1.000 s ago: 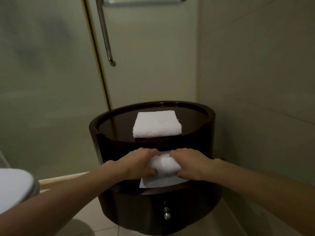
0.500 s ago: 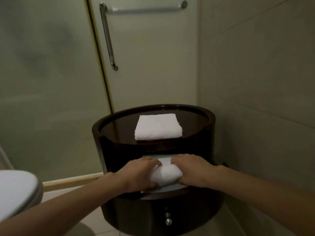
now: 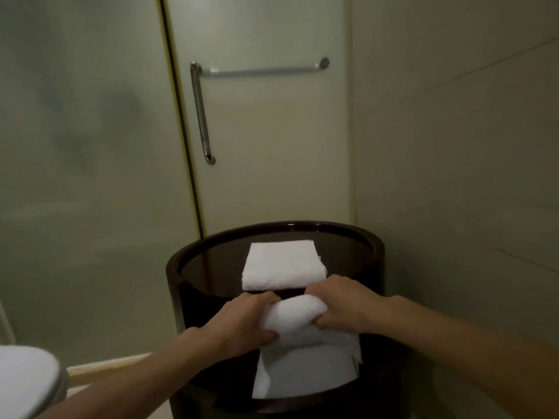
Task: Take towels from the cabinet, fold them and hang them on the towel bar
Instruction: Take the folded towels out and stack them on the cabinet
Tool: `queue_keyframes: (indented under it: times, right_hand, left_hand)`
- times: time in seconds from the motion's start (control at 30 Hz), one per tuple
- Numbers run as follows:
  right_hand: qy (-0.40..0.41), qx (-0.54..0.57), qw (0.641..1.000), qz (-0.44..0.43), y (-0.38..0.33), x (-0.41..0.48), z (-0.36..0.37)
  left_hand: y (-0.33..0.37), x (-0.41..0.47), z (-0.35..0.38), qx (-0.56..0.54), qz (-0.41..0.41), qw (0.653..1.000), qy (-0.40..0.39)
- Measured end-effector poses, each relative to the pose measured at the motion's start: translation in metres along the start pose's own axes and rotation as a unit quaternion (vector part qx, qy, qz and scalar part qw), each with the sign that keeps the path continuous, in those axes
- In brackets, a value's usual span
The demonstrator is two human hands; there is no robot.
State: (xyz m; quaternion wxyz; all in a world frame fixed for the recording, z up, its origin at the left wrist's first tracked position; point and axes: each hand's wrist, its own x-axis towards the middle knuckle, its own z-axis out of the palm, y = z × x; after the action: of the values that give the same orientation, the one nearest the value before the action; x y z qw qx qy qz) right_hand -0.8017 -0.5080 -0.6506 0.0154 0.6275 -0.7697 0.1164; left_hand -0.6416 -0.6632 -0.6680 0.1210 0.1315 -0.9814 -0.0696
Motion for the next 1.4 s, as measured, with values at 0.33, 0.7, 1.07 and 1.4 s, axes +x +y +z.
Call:
queue_keyframes:
  times: [0.33, 0.7, 1.07, 1.4]
  right_hand:
    - [0.006, 0.08, 0.996, 0.045, -0.001, 0.027, -0.101]
    - [0.148, 0.077, 0.985, 0.038, 0.008, 0.078, -0.162]
    - [0.33, -0.102, 0.938, 0.018, 0.026, 0.14, -0.097]
    - [0.253, -0.154, 0.955, -0.02, 0.053, 0.114, 0.002]
  left_hand:
    - [0.007, 0.045, -0.105, -0.137, -0.004, 0.99, 0.026]
    - [0.008, 0.098, -0.185, -0.116, -0.025, 0.986, 0.116]
    - [-0.038, 0.135, -0.129, -0.028, -0.005, 0.969, 0.247]
    - [-0.052, 0.106, -0.043, 0.104, 0.024, 0.991, 0.082]
